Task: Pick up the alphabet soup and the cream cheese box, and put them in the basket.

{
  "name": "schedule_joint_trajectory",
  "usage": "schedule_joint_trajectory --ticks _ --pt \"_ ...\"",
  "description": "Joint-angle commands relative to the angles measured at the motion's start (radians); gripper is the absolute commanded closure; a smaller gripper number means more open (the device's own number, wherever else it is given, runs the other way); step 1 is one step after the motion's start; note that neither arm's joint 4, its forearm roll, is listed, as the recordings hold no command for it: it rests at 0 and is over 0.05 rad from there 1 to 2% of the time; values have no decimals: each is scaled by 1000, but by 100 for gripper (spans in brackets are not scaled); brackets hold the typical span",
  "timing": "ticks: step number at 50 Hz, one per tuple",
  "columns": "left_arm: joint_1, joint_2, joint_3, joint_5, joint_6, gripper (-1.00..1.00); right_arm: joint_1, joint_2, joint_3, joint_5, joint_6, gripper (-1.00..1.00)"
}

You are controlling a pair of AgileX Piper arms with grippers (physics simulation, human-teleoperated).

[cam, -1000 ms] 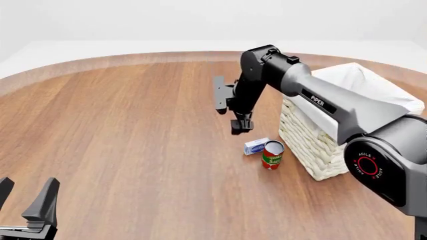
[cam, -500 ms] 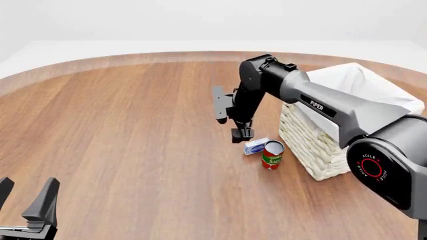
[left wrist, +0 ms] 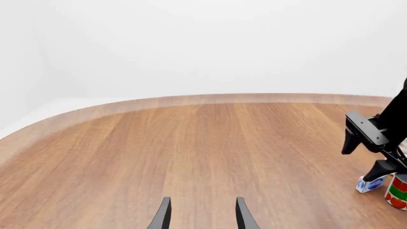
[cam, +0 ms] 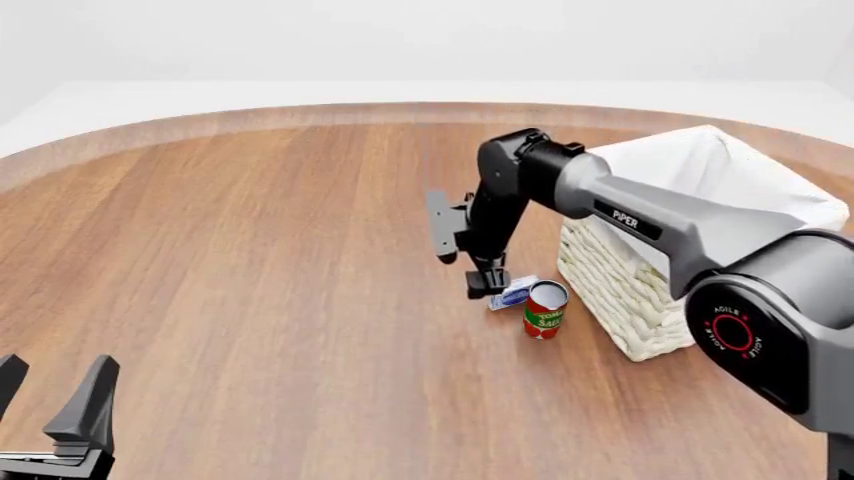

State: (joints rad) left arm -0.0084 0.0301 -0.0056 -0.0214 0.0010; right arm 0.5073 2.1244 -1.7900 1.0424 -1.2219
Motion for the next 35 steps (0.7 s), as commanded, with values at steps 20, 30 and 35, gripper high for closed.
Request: schedule_joint_trajectory --ticks 20,30,35 --pt "0 -1 1 0 0 -100 -42 34 28 -23 -62 -100" --pt "0 -1 1 0 0 -100 -56 50 15 -26 -70 -100" --pt "0 -1 1 0 0 -100 -54 61 5 -25 -62 -100"
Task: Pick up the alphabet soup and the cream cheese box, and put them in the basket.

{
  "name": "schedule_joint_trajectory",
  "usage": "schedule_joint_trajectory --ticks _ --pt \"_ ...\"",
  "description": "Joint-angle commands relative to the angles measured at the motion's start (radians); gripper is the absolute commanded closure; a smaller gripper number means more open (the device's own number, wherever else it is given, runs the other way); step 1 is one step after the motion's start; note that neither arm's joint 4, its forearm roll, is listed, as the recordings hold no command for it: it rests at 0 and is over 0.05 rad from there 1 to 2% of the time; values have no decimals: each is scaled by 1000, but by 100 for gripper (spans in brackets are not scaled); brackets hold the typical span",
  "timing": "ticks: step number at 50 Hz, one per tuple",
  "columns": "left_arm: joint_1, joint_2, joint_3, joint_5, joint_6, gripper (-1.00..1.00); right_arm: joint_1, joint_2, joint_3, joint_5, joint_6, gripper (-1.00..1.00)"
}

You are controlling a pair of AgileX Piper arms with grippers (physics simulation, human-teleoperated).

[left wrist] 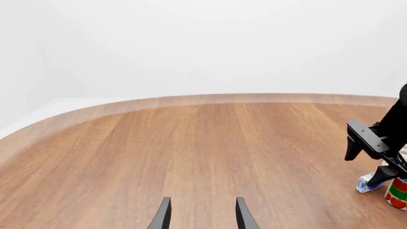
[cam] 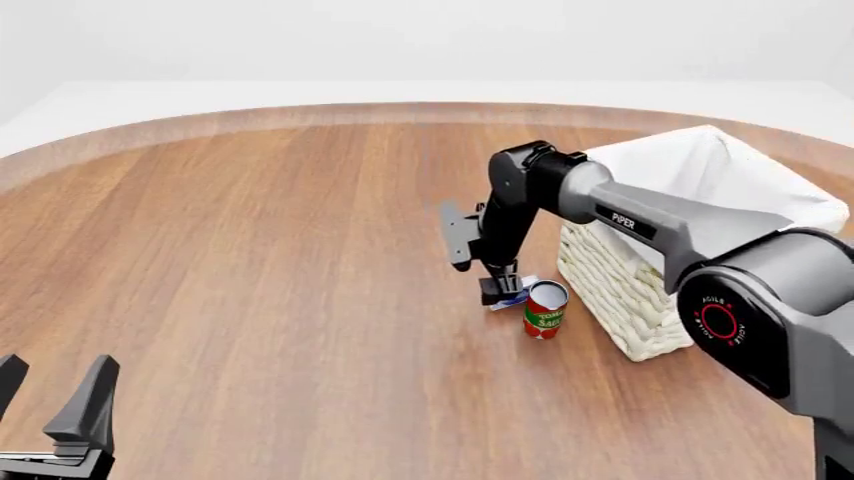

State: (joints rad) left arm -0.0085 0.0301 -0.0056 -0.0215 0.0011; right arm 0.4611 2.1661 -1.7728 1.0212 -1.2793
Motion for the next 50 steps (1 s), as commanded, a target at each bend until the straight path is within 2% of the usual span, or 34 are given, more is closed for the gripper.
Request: schedule_joint_trajectory --ticks 1,33,50 --pt "0 -1 1 0 0 -100 -7 22 -16 -4 -2 -100" --pt "0 -1 1 0 0 -100 -13 57 -49 48 23 -100" --pt "0 -1 1 0 0 -100 -29 84 -68 47 18 -100"
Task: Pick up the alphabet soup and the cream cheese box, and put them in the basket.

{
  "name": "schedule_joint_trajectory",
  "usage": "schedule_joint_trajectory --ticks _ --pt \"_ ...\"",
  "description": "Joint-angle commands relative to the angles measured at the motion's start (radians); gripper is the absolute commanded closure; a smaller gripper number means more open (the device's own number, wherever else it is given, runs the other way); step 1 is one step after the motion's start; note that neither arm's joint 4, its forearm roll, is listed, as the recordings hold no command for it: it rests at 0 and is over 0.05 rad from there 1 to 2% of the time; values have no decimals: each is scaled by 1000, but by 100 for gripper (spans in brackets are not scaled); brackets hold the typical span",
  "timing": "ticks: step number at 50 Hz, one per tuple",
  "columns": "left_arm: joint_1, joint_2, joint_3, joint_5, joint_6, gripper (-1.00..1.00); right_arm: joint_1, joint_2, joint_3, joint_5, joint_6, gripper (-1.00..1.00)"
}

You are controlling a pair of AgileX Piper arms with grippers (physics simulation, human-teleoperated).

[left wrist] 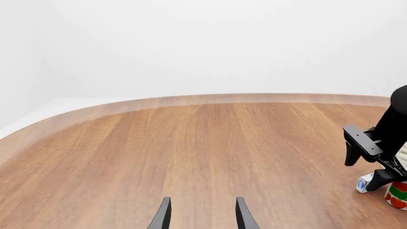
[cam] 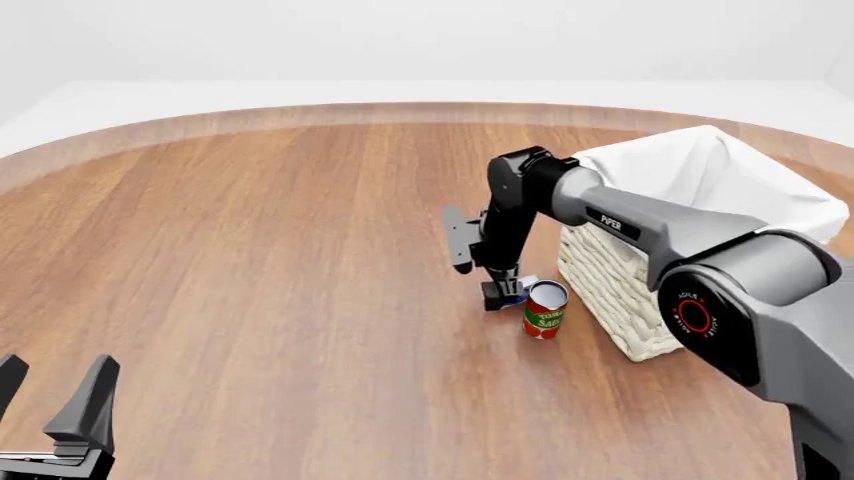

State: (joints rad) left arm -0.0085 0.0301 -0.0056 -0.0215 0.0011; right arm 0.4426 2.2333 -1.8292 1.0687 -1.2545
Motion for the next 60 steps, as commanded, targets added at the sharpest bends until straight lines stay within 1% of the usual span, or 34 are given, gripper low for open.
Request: schedule_joint_trajectory --ticks 1,7,29,44,60 --pt "0 -1 1 0 0 -100 -11 17 -12 0 -7 -100" --pt "0 -1 1 0 0 -100 -17 26 -20 -1 -10 -100" --pt "0 -1 1 0 0 -100 -14 48 -40 26 6 -100" --pt "0 -1 1 0 0 -100 -18 71 -66 40 1 -100" --pt "0 -1 1 0 0 -100 -22 82 -75 25 -8 -100"
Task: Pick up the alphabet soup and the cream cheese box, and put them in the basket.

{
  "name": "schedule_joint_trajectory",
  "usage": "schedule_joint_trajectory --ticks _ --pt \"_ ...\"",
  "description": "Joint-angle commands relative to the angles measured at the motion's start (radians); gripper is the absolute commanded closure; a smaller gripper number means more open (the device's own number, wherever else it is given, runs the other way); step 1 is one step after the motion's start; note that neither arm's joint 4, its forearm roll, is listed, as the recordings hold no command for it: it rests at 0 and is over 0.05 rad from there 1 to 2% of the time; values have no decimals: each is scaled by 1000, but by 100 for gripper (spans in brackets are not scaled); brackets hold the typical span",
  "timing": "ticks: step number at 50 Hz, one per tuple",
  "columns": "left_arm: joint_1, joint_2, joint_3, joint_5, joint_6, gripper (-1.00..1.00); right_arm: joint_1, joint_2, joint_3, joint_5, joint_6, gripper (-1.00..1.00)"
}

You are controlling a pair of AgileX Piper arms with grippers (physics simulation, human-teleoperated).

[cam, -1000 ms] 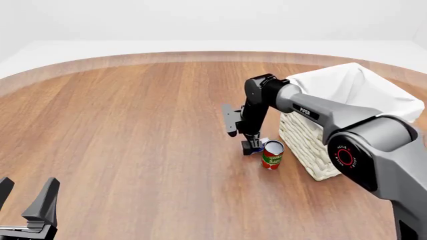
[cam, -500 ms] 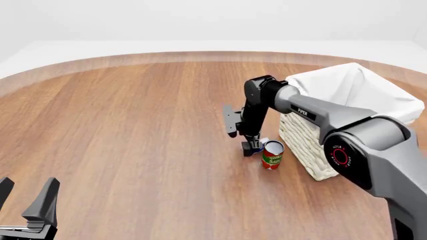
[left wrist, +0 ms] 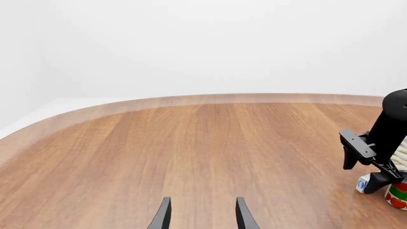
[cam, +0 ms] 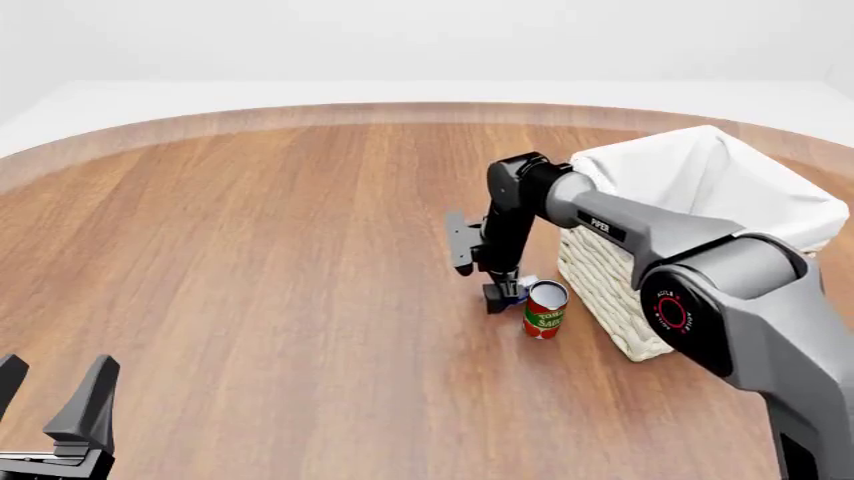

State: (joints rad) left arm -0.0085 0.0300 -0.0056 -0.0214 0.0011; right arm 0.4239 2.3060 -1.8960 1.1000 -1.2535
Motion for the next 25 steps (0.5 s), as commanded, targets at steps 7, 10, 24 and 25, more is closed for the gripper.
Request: schedule_joint_trajectory --ticks 7,10,24,25 --pt "0 -1 1 0 0 -100 -11 10 -12 -9 -13 100" --pt "0 -1 1 0 0 -100 -10 9 -12 -10 -11 100" --pt "0 -1 1 0 0 -100 -14 9 -53 -39 -23 100" --pt "0 -1 1 0 0 -100 -11 9 -63 -40 -22 100"
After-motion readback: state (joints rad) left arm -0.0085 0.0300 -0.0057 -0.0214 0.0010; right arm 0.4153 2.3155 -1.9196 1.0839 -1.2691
